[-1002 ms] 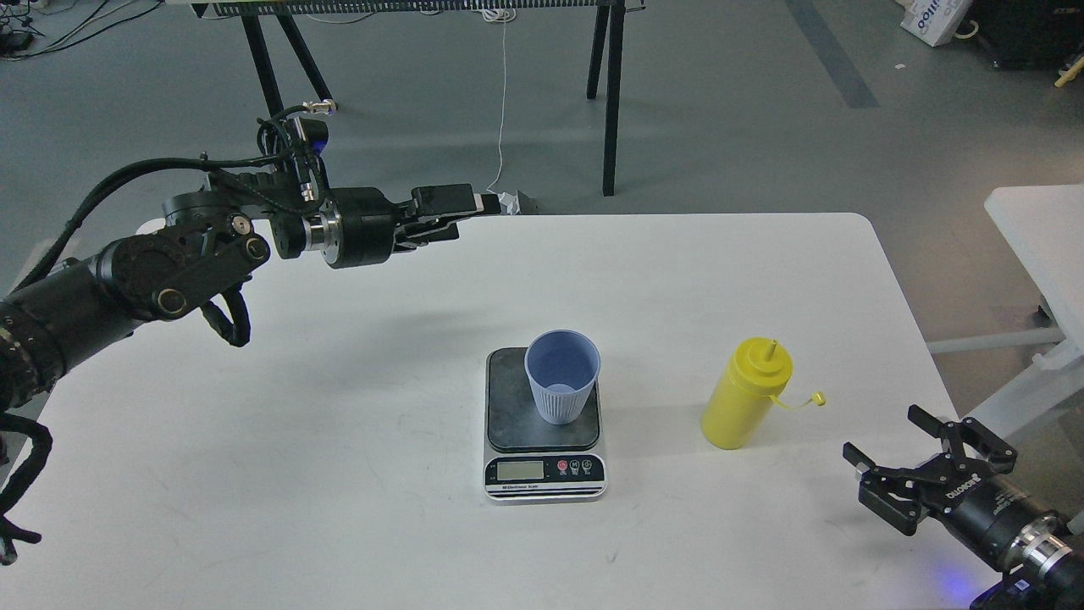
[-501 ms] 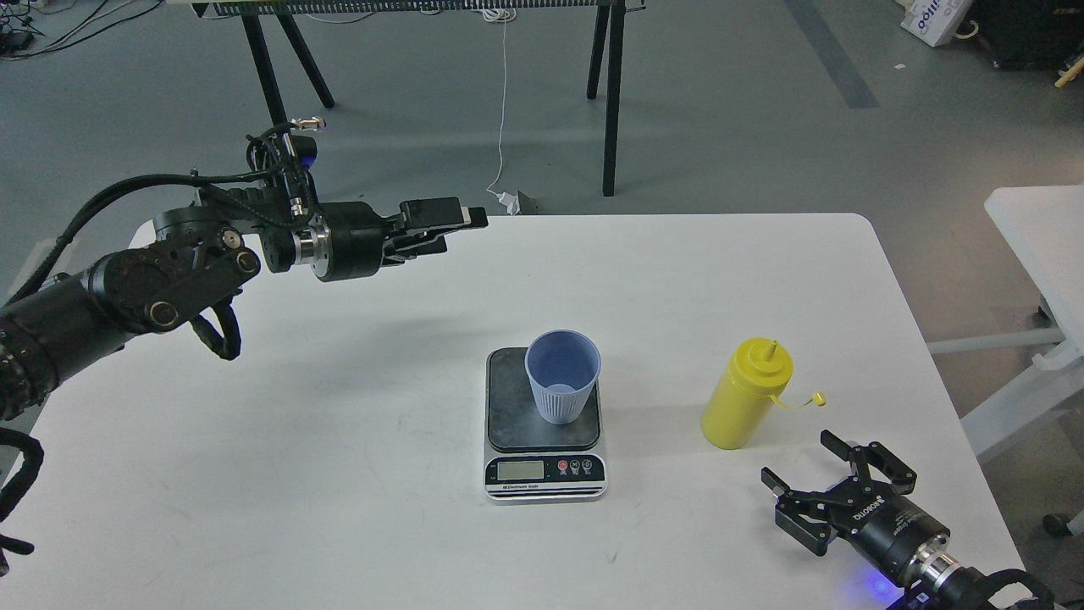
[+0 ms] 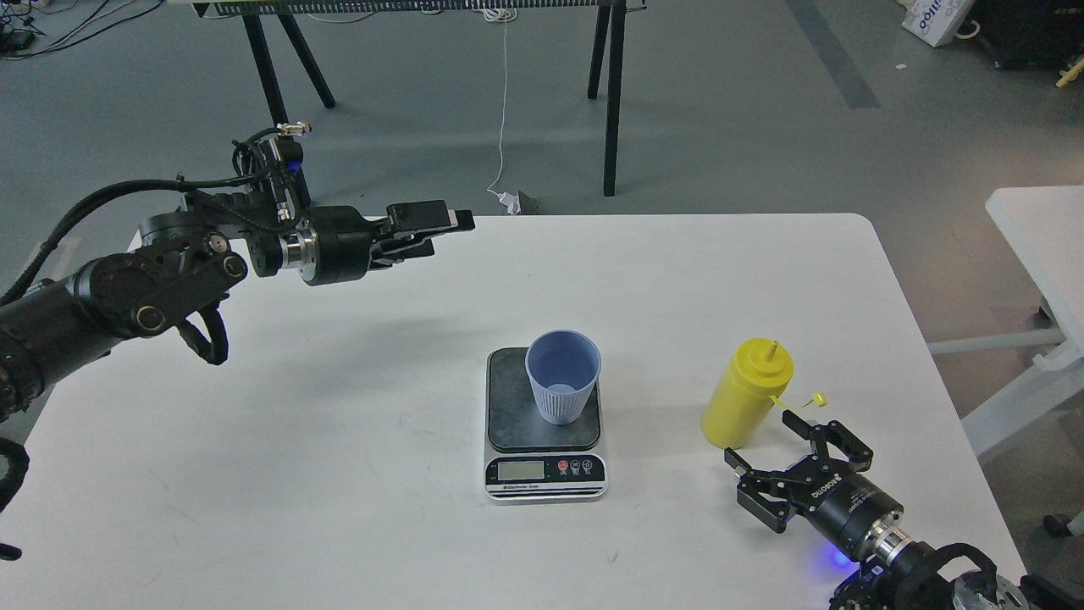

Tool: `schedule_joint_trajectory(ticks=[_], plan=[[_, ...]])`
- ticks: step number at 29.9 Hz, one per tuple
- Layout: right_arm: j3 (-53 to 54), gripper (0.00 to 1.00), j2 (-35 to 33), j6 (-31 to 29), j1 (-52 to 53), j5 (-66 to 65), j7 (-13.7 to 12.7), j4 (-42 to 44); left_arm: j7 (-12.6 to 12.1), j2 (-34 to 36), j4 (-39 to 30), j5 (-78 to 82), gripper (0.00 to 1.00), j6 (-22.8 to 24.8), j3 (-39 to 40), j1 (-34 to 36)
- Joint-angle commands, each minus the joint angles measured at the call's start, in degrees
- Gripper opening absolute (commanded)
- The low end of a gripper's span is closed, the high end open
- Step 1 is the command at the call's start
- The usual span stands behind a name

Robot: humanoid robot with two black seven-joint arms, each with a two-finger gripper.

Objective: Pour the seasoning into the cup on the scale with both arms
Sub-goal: 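Lower the right gripper to the yellow bottle and close around it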

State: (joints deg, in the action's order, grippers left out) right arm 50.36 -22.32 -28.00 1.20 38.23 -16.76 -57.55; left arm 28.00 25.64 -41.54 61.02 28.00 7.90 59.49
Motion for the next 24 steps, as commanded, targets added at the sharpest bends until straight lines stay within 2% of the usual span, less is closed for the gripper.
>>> schedule_joint_trajectory(ticks=[1,18,21,24], plan=[[0.00,1.00,0.70,0.00,1.52,-0.27,0.15,1.20,0.00,0.55,-0.03,-0.03,0.99,0.00,0.01,-0.78],[0.00,0.98,6.33,0.00,6.88,-3.43,0.23,7.80,0.00,0.99,-0.20,-0.03,0.99,0.00,0.10,-2.45],[0.00,0.94,6.59,0.00,7.06,-3.87,0.23,7.80,0.00,1.25,-0.29,-0.03,0.99,0.00,0.27,-2.71],[0.09,0.84,6.77,0.00,7.06,-4.57,0.23,7.71,0.00,1.26,-0.20,-0.03,0.99,0.00,0.27,-2.89]])
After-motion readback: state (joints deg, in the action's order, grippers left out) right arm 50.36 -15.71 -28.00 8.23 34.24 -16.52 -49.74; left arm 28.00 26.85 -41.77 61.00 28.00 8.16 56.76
